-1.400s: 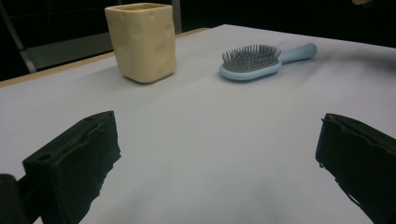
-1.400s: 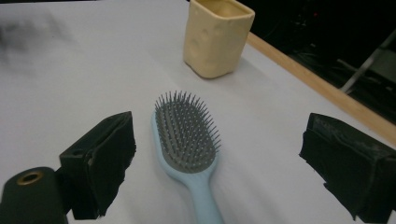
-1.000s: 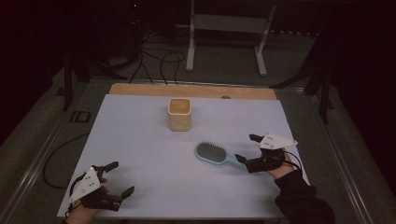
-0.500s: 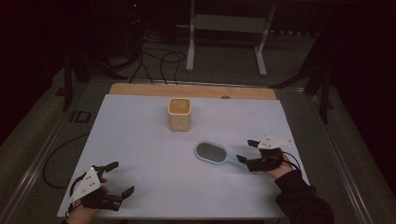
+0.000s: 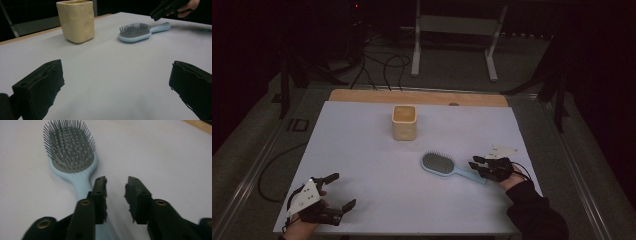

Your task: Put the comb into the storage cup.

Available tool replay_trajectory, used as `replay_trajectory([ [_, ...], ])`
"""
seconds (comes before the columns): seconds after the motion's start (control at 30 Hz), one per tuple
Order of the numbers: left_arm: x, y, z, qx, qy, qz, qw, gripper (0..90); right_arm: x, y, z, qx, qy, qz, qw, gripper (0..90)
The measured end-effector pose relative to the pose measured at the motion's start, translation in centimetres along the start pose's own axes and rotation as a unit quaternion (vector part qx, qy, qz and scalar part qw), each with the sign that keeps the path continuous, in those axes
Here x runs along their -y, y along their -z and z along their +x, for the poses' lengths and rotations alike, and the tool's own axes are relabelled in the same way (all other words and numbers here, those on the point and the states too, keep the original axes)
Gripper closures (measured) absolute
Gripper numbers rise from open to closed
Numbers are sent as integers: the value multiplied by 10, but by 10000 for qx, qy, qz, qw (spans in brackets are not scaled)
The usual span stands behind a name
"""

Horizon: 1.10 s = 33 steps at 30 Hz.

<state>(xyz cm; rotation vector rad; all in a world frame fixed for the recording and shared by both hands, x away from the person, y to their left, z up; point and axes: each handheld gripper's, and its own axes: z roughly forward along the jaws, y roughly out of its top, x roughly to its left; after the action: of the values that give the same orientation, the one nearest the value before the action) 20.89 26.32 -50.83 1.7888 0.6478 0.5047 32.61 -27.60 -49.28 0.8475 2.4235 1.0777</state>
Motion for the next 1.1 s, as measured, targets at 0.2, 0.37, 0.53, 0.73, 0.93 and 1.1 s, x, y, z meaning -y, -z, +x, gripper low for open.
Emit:
replay_trajectory([
  [0.2, 0, 0, 0, -8, -5, 24, 10000, 0, 1, -5, 0, -49, 103, 228, 9997, 851],
  [0.37, 1, -1, 1, -75, 15, 74, 9999, 0, 1, -9, 0, -142, 188, 385, 9990, 897],
  [0.53, 1, -1, 3, -68, 151, 30, 9999, 0, 1, -11, 1, -205, 242, 456, 9985, 897],
  [0.73, 1, -1, 4, -109, 142, 49, 9998, 0, 3, -14, 5, -263, 418, 523, 9974, 899],
  [0.93, 0, -1, 3, -107, 128, 54, 9998, 0, 3, -11, 8, -325, 563, 539, 9964, 900],
  [1.1, 0, -1, 4, -110, 137, 41, 9998, 0, 4, -9, 14, -426, 593, 549, 9958, 900],
])
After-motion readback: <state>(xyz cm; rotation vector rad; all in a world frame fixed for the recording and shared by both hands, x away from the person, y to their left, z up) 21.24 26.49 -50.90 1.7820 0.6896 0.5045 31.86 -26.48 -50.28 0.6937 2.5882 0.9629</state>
